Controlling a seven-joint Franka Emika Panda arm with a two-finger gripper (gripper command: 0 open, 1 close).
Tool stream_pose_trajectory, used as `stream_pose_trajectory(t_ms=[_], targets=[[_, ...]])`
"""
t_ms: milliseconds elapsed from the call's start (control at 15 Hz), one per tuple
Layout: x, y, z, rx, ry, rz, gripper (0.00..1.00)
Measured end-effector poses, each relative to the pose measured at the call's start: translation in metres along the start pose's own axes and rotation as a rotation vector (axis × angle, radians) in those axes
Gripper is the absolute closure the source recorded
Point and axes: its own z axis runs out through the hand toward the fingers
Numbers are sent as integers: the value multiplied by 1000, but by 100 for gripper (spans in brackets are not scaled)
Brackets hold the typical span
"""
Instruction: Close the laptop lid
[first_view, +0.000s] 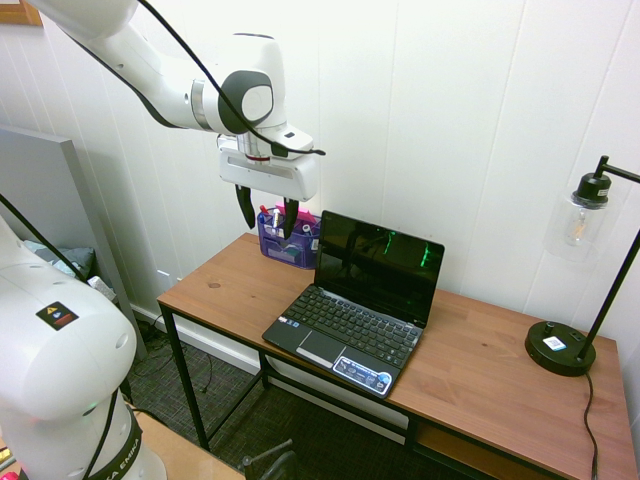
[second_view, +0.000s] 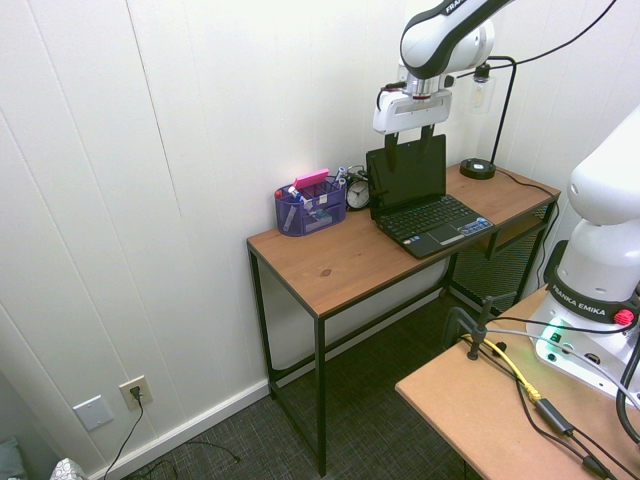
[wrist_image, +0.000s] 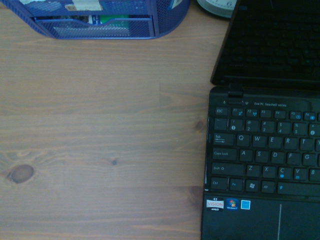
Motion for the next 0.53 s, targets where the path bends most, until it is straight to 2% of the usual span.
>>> stream_pose_trajectory(t_ms=[267,533], targets=[[3,-3,-6,6,14,6,0],[48,-10,-35,31,99,39,0]])
